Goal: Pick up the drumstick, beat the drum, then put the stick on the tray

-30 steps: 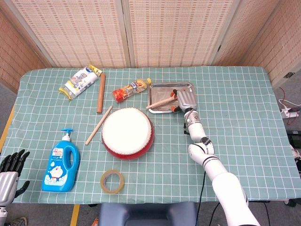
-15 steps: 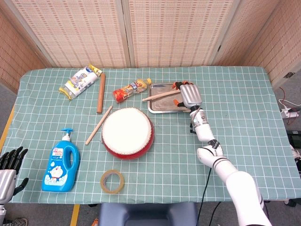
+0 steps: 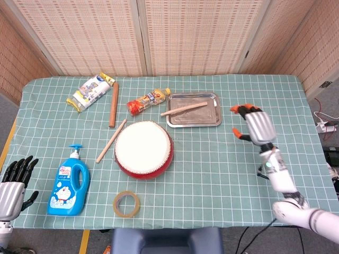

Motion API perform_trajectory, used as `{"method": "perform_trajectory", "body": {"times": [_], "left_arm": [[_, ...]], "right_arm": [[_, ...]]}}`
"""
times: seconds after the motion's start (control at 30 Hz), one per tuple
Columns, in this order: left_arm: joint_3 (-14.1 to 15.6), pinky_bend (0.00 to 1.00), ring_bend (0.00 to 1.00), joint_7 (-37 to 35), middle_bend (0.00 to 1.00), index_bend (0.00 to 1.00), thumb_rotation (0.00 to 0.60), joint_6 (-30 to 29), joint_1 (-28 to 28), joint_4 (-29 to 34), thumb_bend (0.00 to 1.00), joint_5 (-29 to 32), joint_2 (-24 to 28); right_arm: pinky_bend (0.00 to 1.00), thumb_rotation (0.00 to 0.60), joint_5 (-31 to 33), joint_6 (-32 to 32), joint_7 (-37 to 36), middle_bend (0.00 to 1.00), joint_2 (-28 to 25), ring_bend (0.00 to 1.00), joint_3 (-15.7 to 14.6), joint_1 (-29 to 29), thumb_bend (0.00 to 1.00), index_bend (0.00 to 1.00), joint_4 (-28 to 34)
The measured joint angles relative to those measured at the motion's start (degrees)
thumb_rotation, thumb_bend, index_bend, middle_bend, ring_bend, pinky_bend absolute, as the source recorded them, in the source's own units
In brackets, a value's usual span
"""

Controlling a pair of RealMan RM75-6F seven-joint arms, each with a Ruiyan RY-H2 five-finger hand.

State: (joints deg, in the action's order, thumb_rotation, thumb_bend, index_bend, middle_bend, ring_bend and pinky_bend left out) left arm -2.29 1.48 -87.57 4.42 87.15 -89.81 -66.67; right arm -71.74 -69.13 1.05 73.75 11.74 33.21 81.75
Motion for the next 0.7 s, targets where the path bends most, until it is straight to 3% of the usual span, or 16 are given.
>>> {"method": "perform_trajectory", "body": {"times": [0.13,0.23,0.5,0.7], "left_arm": [[-0.04,0.00,0.00,0.73,0.00,0.00,0.600,-0.28,0.18,1.03,0.23,-0.42,0.30],[0.10,0.00,0.00,1.24,0.00,0.00,0.600,-0.75,0.15,1.84,0.23,-0.89,0.46],[0.81,0.00,0.00,1.50,0.00,0.00,0.600,-2.30,-0.66,2.76,0.23,-1.79,0.67],[1.21,0.00,0.00,1.09,0.00,0.00,0.600,-3.17,-1.23,2.54,0.23,-2.18,0.72]], "right_arm": [[0.32,0.600,-2.20,-9.37,0.15,0.30,-8.96,0.21,-4.01,-10.82,0.28,0.25,8.24],[0.28,0.600,-5.17,-14.37,-2.07,0.27,-11.89,0.17,-7.34,-16.59,0.28,0.22,10.67],[0.01,0.600,-13.87,-20.80,-9.87,0.08,-13.51,0.00,-13.62,-24.80,0.28,0.02,11.36],[0.00,0.600,-19.65,-24.97,-11.26,0.01,-12.45,0.00,-16.31,-28.93,0.29,0.00,10.16]]}}
